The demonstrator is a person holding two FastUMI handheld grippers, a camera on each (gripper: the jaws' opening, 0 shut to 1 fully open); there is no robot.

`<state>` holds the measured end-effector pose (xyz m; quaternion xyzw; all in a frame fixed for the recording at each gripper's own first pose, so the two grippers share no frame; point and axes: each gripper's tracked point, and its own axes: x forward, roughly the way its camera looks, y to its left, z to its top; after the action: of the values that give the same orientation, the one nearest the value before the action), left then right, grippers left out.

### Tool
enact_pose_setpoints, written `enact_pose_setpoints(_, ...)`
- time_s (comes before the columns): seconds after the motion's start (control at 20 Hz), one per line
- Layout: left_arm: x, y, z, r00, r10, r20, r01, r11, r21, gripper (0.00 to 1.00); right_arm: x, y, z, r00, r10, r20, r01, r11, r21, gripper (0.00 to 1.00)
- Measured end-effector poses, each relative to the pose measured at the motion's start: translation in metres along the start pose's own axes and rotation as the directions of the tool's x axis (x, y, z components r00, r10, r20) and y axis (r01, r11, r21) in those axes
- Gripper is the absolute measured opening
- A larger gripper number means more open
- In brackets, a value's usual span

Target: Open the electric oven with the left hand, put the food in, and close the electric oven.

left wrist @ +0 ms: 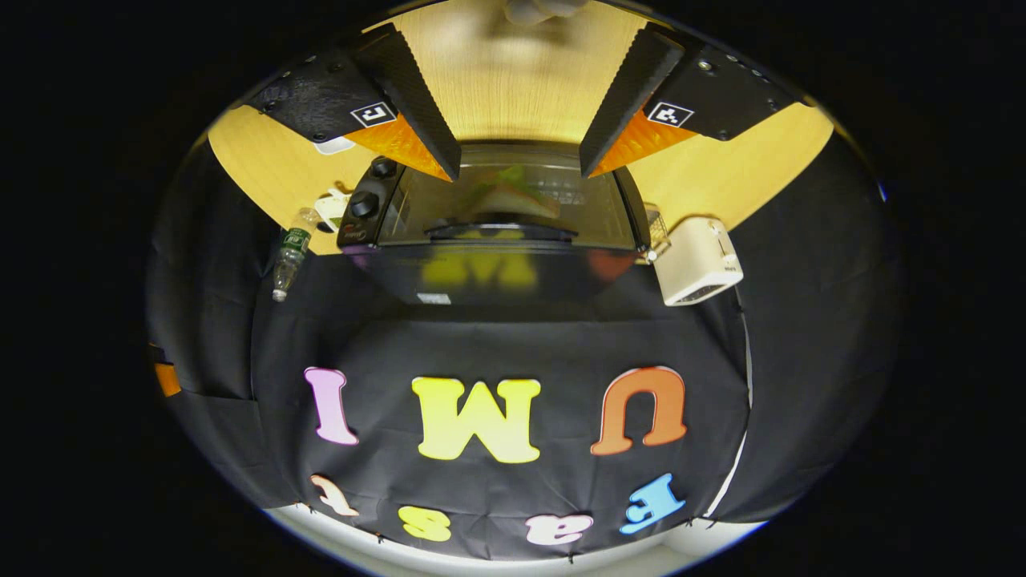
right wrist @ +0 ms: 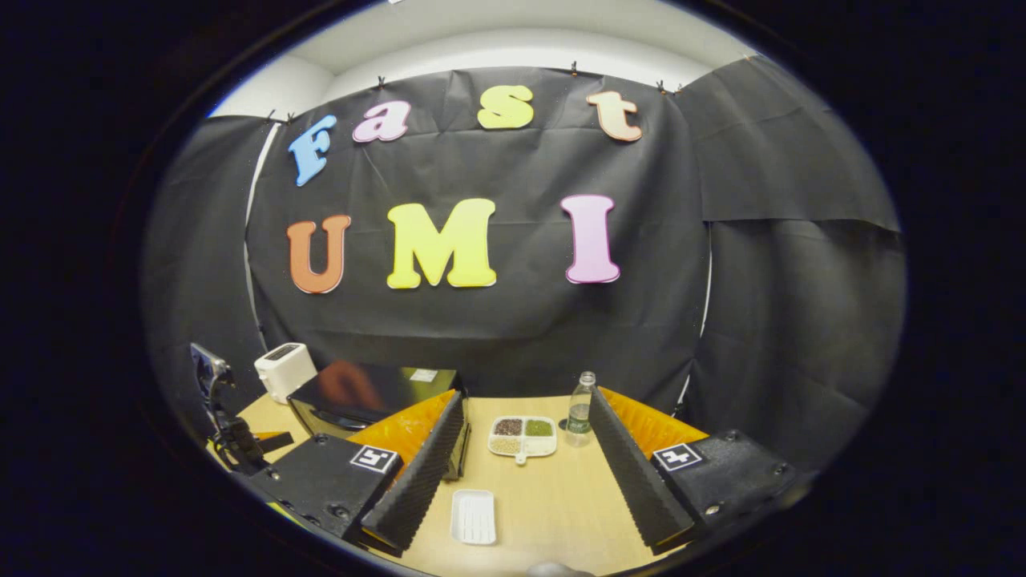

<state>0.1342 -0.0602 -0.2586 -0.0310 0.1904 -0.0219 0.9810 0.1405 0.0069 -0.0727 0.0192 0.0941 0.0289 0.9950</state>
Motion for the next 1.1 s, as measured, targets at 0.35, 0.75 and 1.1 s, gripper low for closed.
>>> enact_pose_setpoints(0.35, -0.075, 0.017, 0.102, 0.982, 0.014, 0.191, -0.022, 0.999, 0.039, 0.98, -0.019, 0.018, 0.033, 0.997, 0.017, 0.075, -0.016, 1.0, -0.017, 1.0)
enact_pose_setpoints(0.75, -0.135, 0.048, 0.173, 0.949, 0.048, 0.313, -0.054, 0.998, 0.013, 0.97, -0.047, 0.033, 0.064, 0.99, 0.002, 0.143, 0.002, 1.0, -0.031, 1.0)
enact_pose_setpoints(1.1, -0.146, 0.055, 0.19, 0.944, 0.04, 0.328, -0.048, 0.999, 0.014, 0.97, -0.064, 0.041, 0.068, 0.988, -0.009, 0.153, 0.012, 1.0, -0.02, 0.9)
